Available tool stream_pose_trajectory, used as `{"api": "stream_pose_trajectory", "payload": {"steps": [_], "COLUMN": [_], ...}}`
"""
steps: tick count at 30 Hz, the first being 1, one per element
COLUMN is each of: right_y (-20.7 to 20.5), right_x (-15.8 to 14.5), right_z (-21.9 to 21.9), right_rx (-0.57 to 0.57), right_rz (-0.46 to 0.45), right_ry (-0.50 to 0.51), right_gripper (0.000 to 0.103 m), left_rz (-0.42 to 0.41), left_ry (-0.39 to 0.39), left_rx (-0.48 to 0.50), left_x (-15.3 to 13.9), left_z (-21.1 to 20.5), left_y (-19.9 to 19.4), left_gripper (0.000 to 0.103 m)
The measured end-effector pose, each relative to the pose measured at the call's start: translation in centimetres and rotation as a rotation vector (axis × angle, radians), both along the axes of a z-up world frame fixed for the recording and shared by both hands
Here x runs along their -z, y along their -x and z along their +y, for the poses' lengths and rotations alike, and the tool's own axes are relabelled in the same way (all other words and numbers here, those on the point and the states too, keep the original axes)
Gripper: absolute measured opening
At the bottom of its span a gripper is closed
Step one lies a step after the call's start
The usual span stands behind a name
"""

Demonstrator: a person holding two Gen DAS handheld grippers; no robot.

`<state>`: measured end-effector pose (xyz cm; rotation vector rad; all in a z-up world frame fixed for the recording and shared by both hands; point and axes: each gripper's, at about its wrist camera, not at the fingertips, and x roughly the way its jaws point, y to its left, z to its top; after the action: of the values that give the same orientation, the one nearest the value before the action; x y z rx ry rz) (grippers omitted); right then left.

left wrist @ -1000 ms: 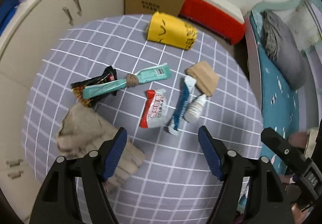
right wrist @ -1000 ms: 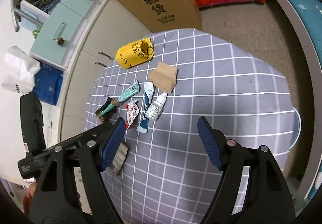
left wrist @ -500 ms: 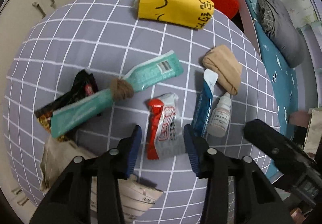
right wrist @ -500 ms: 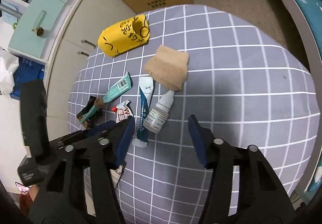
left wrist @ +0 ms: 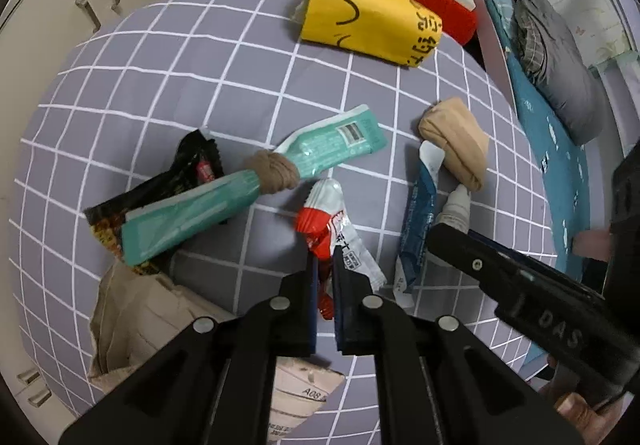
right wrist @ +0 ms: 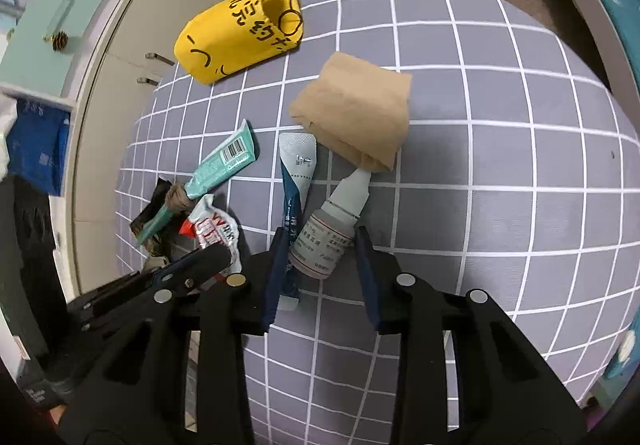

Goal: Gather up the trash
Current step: 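Grasp the red-white packet with the left gripper while the right grasps the white eye-drop bottle, then carry both items to the basin and open both grippers over it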

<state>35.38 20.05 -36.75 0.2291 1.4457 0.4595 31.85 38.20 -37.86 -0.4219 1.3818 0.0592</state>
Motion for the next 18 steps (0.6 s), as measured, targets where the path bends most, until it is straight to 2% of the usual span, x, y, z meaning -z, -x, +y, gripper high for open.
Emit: {"api": "stream_pose_trajectory", "payload": {"steps": [5,10,14,18], "right_y": [0.2,0.9,1.8,2.3], "right_x": [-0.4,-2.0,-3.6,-4.4], "right_z": [-1.7,-4.1,-6.3,-8.4], "right_rx": [0.023,0.029,0.024,0.009], "right_rz": [0.019,-0.002,-0.027,-0.045], "right_ry": [-0.046,-0.091,-0.138,-0.142], "right_gripper": [0.033,0.032,0.028,0.027], "left_rz": [-0.025,-0.049,-0.089,-0.116], "left_ry": [0.018,0.025,0.003,-0.048], "left_rx": [-0.030,-0.059,-0.027,-0.015], "left_x": [-1.7,-3.9,-6.6,-8.2], "left_z": [0.5,-0.5,-3.3,-6.4], "left_y": [1.1,1.6,2.0,2.3], "left_gripper": [0.006,0.006,0.006,0.006]}}
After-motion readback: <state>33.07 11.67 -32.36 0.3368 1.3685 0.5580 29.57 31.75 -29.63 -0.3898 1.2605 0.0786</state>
